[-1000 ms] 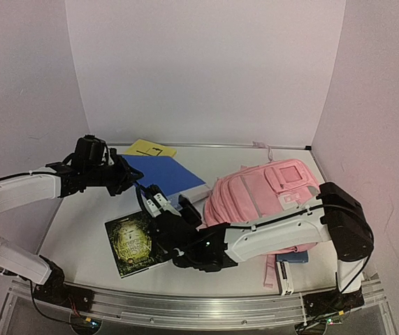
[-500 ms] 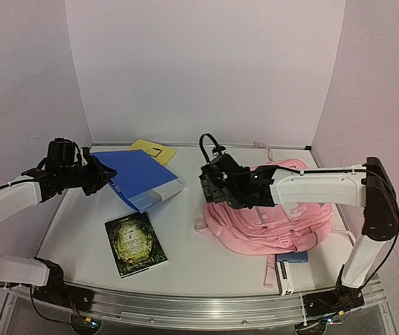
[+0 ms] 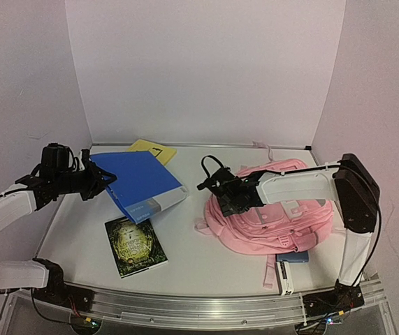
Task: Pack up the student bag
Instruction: Pick up the files from the center of the board.
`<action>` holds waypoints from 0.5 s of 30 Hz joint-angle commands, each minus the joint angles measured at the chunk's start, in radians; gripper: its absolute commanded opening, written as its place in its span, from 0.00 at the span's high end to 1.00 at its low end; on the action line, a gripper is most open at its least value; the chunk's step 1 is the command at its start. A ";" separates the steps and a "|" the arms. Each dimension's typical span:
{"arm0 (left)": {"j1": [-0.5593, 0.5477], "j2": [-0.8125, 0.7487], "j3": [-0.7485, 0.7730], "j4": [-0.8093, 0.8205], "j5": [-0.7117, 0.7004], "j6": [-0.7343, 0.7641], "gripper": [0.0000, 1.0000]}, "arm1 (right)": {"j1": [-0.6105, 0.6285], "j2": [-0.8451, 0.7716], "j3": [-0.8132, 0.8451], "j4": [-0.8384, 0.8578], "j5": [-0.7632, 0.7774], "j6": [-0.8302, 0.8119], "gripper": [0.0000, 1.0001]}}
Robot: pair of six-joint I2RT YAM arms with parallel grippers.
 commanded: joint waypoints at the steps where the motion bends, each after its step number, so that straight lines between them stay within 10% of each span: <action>1: 0.003 -0.048 0.001 0.005 0.042 0.038 1.00 | -0.031 0.024 0.038 -0.069 0.096 0.019 0.42; 15: 0.003 -0.067 -0.006 -0.004 0.095 0.057 1.00 | -0.114 -0.056 0.036 -0.052 -0.102 0.006 0.56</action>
